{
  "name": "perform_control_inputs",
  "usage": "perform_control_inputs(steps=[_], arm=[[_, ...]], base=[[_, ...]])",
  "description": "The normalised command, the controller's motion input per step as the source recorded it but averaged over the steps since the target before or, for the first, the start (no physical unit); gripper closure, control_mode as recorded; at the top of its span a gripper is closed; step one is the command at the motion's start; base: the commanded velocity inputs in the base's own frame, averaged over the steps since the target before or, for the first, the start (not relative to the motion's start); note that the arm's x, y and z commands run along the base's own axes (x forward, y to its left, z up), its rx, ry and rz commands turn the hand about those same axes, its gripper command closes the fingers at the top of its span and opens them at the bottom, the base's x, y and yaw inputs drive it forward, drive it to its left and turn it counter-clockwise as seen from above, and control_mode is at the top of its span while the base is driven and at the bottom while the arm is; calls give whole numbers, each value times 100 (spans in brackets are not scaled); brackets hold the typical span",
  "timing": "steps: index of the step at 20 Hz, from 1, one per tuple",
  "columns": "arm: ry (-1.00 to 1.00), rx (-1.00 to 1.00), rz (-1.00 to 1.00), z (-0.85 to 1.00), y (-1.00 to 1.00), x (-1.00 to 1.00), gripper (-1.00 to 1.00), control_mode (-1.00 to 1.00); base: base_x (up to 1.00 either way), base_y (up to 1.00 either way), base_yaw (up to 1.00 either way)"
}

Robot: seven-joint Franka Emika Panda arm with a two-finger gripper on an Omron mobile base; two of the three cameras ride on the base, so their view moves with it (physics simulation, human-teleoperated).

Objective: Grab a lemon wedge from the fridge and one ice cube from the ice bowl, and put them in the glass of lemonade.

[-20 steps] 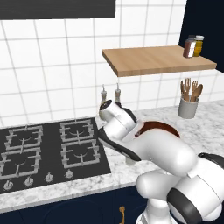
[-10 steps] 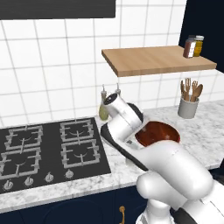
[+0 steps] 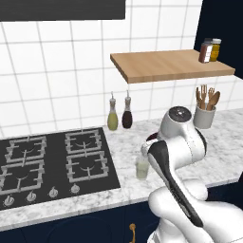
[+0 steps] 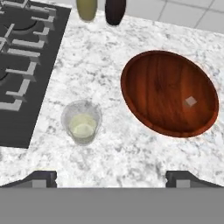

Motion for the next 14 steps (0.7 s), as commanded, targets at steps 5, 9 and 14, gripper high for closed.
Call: perform_control_inputs(steps=[5,9,14], arm=[[-17,20,0,92,-43,-78,-100,-100],[-2,6,0,39,-24,-47,-100,-100],[0,0,0,-37,9,-21,-100,-100]], base=[[0,0,0],[0,0,0],[0,0,0]])
